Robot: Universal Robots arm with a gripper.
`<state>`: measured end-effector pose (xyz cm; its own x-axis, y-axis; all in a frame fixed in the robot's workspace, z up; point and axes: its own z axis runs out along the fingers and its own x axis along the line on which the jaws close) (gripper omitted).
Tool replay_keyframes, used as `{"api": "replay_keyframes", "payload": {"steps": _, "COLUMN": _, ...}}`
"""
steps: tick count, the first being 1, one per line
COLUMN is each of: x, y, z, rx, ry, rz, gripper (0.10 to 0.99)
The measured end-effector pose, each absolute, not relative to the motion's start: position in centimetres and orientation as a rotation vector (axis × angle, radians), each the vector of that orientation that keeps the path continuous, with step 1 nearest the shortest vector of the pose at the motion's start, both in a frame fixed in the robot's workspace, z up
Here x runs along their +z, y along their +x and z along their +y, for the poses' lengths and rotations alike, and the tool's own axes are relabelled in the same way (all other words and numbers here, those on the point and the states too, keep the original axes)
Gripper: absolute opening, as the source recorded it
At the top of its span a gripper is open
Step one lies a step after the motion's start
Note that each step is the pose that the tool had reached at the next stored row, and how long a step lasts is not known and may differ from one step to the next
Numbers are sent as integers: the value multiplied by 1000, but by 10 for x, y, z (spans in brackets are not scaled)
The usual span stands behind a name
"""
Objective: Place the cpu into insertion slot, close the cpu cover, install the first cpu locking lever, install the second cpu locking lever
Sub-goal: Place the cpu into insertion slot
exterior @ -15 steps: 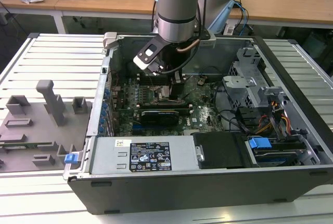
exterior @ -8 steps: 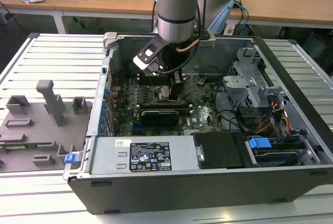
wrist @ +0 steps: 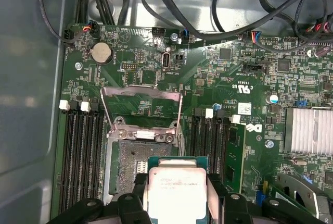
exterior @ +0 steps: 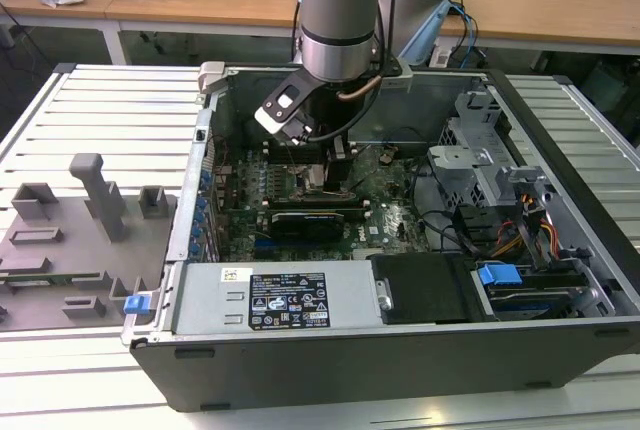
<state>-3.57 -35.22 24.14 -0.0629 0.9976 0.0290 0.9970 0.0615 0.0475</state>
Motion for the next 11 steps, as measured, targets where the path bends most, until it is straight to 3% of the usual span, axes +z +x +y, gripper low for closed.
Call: {"api": "replay_keyframes", "payload": {"steps": 11, "x": 241, "y": -36, "z": -352, "rx": 85, "ry": 2143, "rz": 2280, "gripper": 537}}
